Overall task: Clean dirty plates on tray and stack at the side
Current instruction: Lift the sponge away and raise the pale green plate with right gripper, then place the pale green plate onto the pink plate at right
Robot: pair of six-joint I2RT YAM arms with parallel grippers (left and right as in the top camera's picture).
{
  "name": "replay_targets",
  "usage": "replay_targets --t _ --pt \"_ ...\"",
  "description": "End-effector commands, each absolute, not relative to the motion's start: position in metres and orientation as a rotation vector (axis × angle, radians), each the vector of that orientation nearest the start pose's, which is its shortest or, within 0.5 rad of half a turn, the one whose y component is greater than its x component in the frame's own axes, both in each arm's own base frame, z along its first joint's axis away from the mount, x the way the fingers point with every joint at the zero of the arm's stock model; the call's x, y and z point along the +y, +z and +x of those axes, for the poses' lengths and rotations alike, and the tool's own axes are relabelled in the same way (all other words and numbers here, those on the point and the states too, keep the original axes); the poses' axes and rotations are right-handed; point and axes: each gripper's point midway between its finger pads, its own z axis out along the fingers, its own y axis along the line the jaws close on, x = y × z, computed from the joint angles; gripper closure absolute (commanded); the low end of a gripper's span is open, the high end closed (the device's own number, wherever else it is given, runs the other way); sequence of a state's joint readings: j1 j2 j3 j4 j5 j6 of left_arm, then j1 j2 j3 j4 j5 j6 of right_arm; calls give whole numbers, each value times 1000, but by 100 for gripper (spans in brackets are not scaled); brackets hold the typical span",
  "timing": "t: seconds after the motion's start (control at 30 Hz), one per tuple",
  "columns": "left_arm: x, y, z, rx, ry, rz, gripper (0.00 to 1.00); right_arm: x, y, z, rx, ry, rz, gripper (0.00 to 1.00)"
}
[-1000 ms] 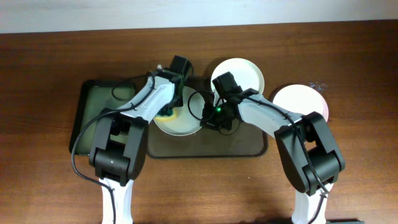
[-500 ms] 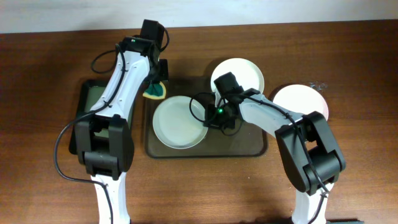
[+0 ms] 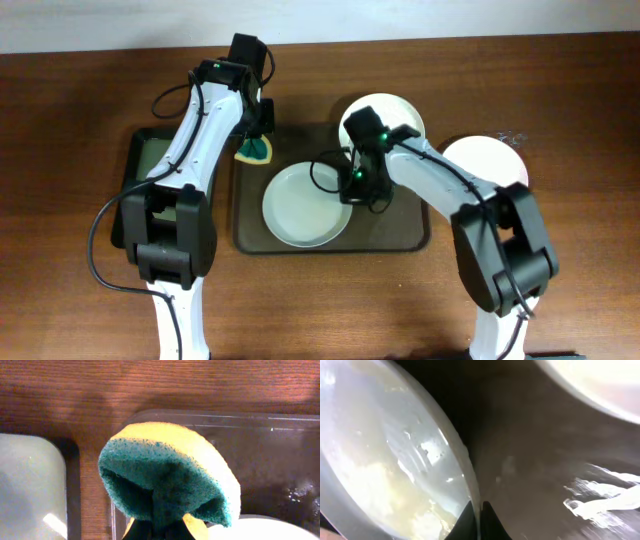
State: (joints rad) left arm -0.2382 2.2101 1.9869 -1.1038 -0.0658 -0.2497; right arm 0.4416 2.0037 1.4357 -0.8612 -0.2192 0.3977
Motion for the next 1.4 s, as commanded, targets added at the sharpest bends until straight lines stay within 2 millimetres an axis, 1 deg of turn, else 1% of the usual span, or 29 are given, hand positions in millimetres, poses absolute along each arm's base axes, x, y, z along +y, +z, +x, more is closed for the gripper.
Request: replay_targets --t 0.0,0.07,0.17,0.2,0.27,0.3,0.4,0.43,0.53,0.63,0.77,0.83,0.9,1.17,1.23,1.27,1.3,1.37 --pt "-110 91 478 2898 -34 1 100 186 99 370 2871 20 -178 96" --pt "-112 90 476 2908 -56 4 100 180 118 368 2806 -134 -205 96" --pt "-114 90 475 2913 -75 6 100 172 152 364 2670 -369 -188 96" --pt "-115 90 475 2914 -83 7 100 172 157 363 2646 -398 -197 96" --pt "-116 90 475 2915 -87 7 100 169 184 362 2513 -541 -200 96" --pt "-116 90 475 2915 -87 7 100 167 193 361 2469 -583 -201 96" --pt "-116 90 475 2914 -86 7 100 164 229 355 2282 -737 -195 96" --pt "-116 90 475 2914 -86 7 100 166 238 353 2230 -769 -203 96" --pt "-116 90 475 2912 -87 7 100 171 255 350 2123 -833 -215 96" --pt "-116 90 475 2912 -87 7 100 178 278 344 1980 -916 -223 96" --pt "-116 90 476 2911 -87 7 100 189 310 331 1786 -1020 -243 96" --pt "-116 90 476 2911 -87 7 100 193 319 326 1728 -1043 -246 96" --pt "-116 90 476 2910 -87 7 100 198 323 323 1702 -1046 -254 96" --pt "-116 91 476 2908 -88 6 100 196 323 321 1716 -1042 -267 96" --pt "-116 90 476 2908 -87 7 100 198 310 322 1787 -999 -289 96" --pt "-116 90 476 2908 -87 7 100 198 299 323 1849 -963 -306 96" --pt "-116 90 476 2908 -87 7 100 199 287 324 1920 -920 -320 96" --pt "-116 90 476 2908 -87 6 100 198 253 326 2129 -796 -351 96"
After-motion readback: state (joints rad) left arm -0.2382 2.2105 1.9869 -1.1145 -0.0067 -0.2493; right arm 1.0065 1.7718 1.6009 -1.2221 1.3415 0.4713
